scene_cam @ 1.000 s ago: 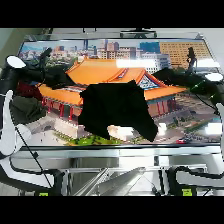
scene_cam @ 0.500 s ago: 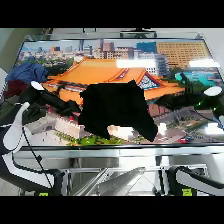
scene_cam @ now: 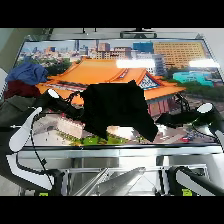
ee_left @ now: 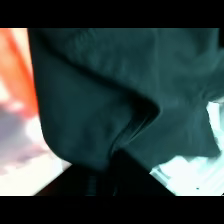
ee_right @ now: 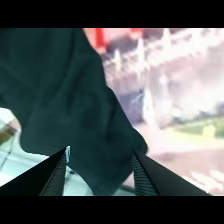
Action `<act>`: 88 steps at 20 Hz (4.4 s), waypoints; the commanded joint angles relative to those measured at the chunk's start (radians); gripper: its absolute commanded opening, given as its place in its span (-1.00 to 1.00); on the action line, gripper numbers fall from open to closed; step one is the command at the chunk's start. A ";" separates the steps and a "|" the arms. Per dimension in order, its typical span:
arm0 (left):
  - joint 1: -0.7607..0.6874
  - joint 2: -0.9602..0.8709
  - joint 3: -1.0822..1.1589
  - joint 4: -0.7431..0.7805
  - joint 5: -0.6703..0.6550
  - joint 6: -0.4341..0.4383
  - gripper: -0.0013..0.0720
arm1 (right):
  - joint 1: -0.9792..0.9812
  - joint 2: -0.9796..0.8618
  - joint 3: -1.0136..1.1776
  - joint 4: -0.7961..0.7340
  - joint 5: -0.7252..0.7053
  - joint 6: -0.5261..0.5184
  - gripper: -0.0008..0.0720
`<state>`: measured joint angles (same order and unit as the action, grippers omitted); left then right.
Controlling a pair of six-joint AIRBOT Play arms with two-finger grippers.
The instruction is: Fold the shirts.
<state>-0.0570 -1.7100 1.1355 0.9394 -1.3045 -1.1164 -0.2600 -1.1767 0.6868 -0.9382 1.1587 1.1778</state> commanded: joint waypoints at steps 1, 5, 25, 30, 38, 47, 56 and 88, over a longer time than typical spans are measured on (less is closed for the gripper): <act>-0.006 0.003 0.075 -0.018 -0.056 0.009 -0.92 | 0.000 0.001 -0.021 -0.047 -0.012 0.005 0.85; -0.009 0.003 0.141 -0.024 -0.064 0.009 -0.92 | 0.006 -0.045 -0.044 -0.031 -0.025 0.003 0.86; 0.326 0.474 0.511 -1.097 -0.351 0.195 -0.91 | -0.179 0.348 0.661 0.872 0.093 -0.240 -0.92; 0.587 0.665 0.682 -1.237 -0.299 0.121 -0.91 | -0.426 0.584 0.796 0.871 -0.188 -0.272 -0.92; 0.571 0.632 0.681 -0.978 -0.206 0.089 -0.90 | -0.343 0.442 0.756 0.869 -0.041 -0.286 -0.92; 0.085 -0.040 0.683 -0.093 0.100 0.033 -0.89 | 0.179 -0.231 0.504 0.404 -0.612 -0.285 -0.92; 0.392 -0.238 0.875 -0.091 -0.262 -0.172 -0.03 | -0.044 -0.324 0.589 0.424 -0.283 -0.243 -0.77; 0.267 -0.190 0.323 0.104 -0.362 0.065 -0.92 | -0.324 -0.119 -0.051 -0.092 0.071 -0.034 0.44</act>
<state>0.2108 -1.9068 1.4578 1.0473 -1.6611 -1.0531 -0.6170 -1.2507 0.6922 -1.0096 1.2625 1.1702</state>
